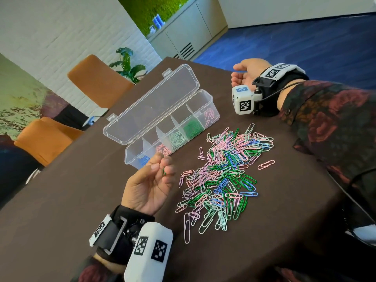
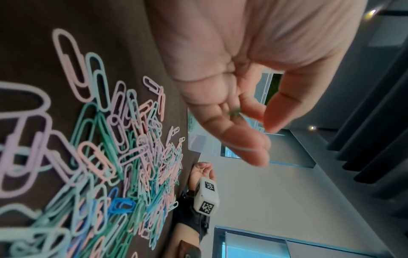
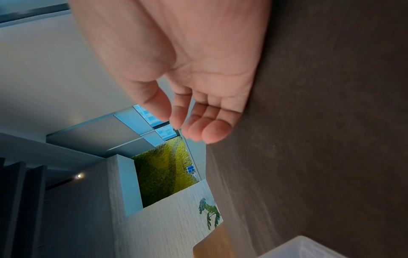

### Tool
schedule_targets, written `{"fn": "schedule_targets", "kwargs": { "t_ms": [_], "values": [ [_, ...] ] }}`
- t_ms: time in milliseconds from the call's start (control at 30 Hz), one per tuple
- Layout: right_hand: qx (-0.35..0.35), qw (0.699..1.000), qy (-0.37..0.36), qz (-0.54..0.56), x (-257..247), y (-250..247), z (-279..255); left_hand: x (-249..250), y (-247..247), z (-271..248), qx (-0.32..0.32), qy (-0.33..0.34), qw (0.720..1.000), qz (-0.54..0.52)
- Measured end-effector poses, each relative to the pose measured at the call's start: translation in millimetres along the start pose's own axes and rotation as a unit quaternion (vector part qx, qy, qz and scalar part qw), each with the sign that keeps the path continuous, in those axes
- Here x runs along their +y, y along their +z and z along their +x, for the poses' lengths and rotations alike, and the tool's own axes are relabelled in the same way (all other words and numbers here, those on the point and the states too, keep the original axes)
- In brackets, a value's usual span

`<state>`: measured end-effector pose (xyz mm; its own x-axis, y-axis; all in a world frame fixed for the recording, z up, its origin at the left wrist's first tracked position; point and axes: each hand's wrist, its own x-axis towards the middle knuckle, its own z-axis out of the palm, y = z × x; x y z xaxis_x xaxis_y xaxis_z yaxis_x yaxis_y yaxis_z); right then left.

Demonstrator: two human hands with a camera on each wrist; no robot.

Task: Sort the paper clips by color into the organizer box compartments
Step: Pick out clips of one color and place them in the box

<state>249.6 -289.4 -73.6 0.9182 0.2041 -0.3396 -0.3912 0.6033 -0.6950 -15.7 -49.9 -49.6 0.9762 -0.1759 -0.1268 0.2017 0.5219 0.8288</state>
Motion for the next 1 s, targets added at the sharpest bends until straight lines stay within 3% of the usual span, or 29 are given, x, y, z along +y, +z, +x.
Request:
{"fn": "schedule_targets", "kwargs": {
  "t_ms": [100, 167, 200, 267, 333, 400, 467, 533, 600, 767, 867, 1000],
  "values": [
    [0.0, 1.0, 0.004, -0.002, -0.1, -0.4, 0.0, -4.8, 2.6, 1.4, -0.009, -0.052, 0.998, -0.016],
    [0.0, 1.0, 0.005, -0.002, -0.2, -0.2, 0.0, -4.6, 6.2, 0.3, 0.036, -0.071, 0.991, 0.111],
    [0.001, 1.0, 0.003, -0.002, -0.3, -0.2, 0.0, -4.1, 8.7, -1.1, 0.051, -0.086, 0.971, 0.216],
    [0.005, 1.0, 0.001, -0.002, -0.7, 0.2, -0.7, -3.3, 15.3, -1.9, 0.023, -0.103, 0.896, 0.431],
    [0.007, 1.0, -0.002, -0.003, -0.9, 0.4, -1.6, -4.2, 22.6, -1.1, -0.061, -0.11, 0.781, 0.612],
    [0.006, 1.0, 0.0, -0.001, -0.7, 0.7, -2.7, -6.5, 26.0, 1.4, -0.094, -0.112, 0.678, 0.721],
    [0.004, 1.0, 0.002, 0.001, -0.6, 0.3, -3.8, -9.3, 30.5, 4.5, -0.104, -0.107, 0.632, 0.761],
    [0.005, 1.0, 0.003, 0.005, -0.7, -0.3, -3.9, -11.5, 32.7, 7.4, -0.114, -0.099, 0.618, 0.771],
    [0.006, 1.0, 0.002, 0.004, -0.7, -0.3, -2.5, -9.1, 30.9, 8.4, -0.102, -0.098, 0.636, 0.759],
    [0.005, 1.0, 0.016, -0.006, -0.8, -0.3, 2.0, 1.0, 21.1, 8.9, -0.036, -0.082, 0.745, 0.661],
    [0.005, 1.0, 0.007, -0.004, -2.0, -1.8, 3.7, -1.1, 21.6, 13.3, 0.02, -0.058, 0.831, 0.553],
    [0.002, 1.0, -0.007, -0.01, -0.9, -1.1, 3.1, -3.6, 22.2, 19.3, 0.046, -0.055, 0.954, 0.289]
  ]
}}
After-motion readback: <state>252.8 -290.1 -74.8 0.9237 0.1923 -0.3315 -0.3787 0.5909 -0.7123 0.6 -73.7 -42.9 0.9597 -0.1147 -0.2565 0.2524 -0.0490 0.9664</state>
